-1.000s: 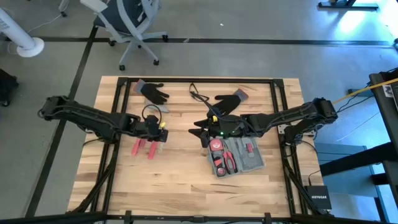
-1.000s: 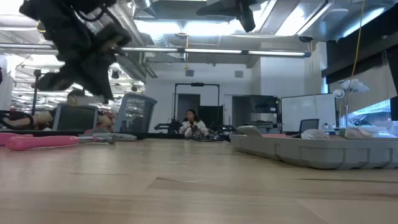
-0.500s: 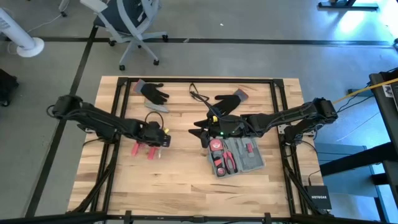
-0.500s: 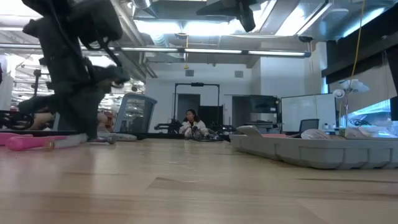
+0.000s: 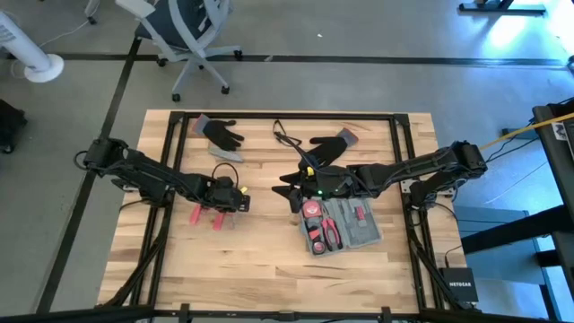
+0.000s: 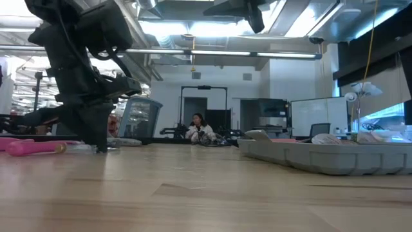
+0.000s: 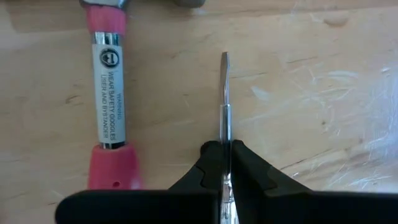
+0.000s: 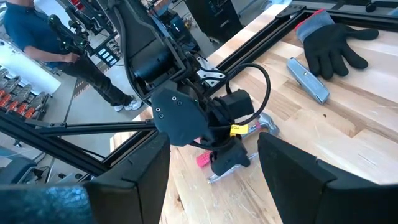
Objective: Prefit tool cases
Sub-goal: Remove the transparent flat screwdriver from the prefit tool case, then remove the orange allen wrench set from the gray prefit tool case
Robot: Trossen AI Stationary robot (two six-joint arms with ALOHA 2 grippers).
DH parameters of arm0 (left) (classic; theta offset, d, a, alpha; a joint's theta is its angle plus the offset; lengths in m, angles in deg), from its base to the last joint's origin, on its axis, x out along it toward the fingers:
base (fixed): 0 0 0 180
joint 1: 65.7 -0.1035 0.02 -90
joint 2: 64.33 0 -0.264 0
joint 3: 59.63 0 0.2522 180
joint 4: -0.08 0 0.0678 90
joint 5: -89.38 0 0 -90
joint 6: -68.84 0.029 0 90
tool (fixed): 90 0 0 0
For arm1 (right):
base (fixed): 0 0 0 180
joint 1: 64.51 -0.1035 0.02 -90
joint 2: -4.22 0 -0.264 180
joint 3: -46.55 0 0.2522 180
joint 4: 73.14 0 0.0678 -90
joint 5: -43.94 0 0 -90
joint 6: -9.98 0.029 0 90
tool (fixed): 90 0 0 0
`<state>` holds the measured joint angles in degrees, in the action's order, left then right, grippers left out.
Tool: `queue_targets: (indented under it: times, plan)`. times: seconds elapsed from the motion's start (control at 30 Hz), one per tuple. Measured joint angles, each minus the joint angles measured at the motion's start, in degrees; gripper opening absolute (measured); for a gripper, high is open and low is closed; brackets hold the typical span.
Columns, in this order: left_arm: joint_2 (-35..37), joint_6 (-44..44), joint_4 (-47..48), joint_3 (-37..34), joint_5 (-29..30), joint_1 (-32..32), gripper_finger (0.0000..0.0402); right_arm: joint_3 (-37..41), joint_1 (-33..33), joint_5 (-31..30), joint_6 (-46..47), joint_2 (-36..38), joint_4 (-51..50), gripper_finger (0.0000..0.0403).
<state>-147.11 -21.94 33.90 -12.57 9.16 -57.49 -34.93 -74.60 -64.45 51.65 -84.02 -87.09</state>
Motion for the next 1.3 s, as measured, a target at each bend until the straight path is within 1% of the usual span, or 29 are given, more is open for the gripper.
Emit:
queue_targets:
  times: [0.33, 0.77, 1.03, 1.3]
  plan:
    - [0.3, -0.8, 0.2, -0.1, 1.8, 0.4, 0.0056, 0.0, 0.0, 0.0, 0.0, 0.0, 0.0, 0.0232]
    - [5.0, -0.9, 0.7, -0.2, 5.5, 0.7, 0.0100, 0.0, 0.0, -0.6, -0.1, 0.0, 0.0, 0.0232]
    - [10.3, 1.3, 0.5, -0.2, 9.8, 0.7, 0.0113, 0.0, 0.0, -0.4, -0.2, 0.0, 0.1, 0.0232]
    - [16.0, 2.1, 0.4, -0.2, 15.2, 0.6, 0.0114, 0.0, 0.0, 0.0, -0.2, 0.0, 0.3, 0.0232]
